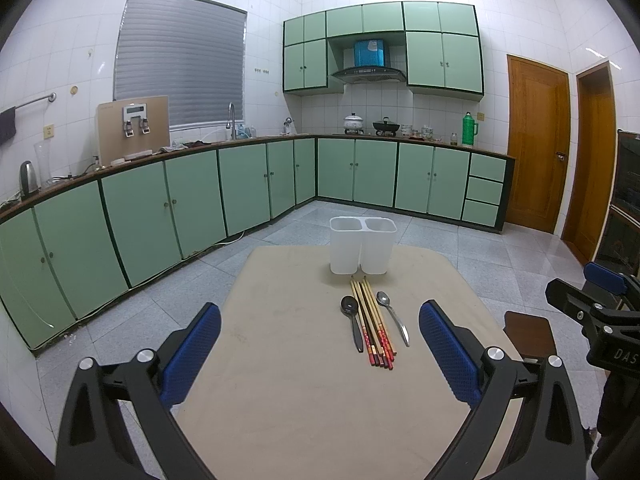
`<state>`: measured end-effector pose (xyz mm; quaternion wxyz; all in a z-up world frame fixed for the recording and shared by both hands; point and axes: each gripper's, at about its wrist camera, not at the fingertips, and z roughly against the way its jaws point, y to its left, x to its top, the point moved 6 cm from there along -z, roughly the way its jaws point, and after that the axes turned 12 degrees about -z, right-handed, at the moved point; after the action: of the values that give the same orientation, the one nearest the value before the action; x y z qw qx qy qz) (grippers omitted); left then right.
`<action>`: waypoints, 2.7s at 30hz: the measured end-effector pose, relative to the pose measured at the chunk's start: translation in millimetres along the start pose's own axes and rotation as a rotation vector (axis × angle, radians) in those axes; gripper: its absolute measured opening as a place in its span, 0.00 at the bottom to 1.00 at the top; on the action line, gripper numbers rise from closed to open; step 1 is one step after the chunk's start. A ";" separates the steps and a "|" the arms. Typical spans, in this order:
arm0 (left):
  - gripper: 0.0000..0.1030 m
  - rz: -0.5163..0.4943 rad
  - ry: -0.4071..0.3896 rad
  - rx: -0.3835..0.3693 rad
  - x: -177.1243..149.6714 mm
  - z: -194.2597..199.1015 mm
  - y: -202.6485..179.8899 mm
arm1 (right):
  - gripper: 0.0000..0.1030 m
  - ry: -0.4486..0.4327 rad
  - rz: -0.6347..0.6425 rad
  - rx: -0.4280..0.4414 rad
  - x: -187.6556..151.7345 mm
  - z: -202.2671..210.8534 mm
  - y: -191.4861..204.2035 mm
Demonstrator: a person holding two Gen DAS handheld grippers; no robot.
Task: Organize utensils
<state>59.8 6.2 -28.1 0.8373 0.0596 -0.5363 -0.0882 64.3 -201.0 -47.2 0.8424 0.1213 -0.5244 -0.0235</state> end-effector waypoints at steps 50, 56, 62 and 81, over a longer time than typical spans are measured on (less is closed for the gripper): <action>0.94 -0.050 0.153 0.010 -11.0 -139.6 18.1 | 0.95 0.138 0.010 -0.036 0.0 -125.8 -19.3; 0.94 -0.062 0.240 -0.024 -23.8 -211.8 15.3 | 0.95 0.250 -0.019 -0.010 -4.1 -204.7 -27.0; 0.93 -0.055 0.324 -0.053 -39.7 -271.7 15.5 | 0.83 0.378 -0.041 0.008 -20.5 -274.6 -31.0; 0.92 -0.039 0.429 -0.113 -65.4 -334.3 5.8 | 0.56 0.560 0.041 0.009 -63.5 -368.1 -22.7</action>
<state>337.3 27.4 -224.6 0.9324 0.0403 -0.3389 -0.1195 365.1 -146.2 -262.9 0.9543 0.1163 -0.2737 0.0304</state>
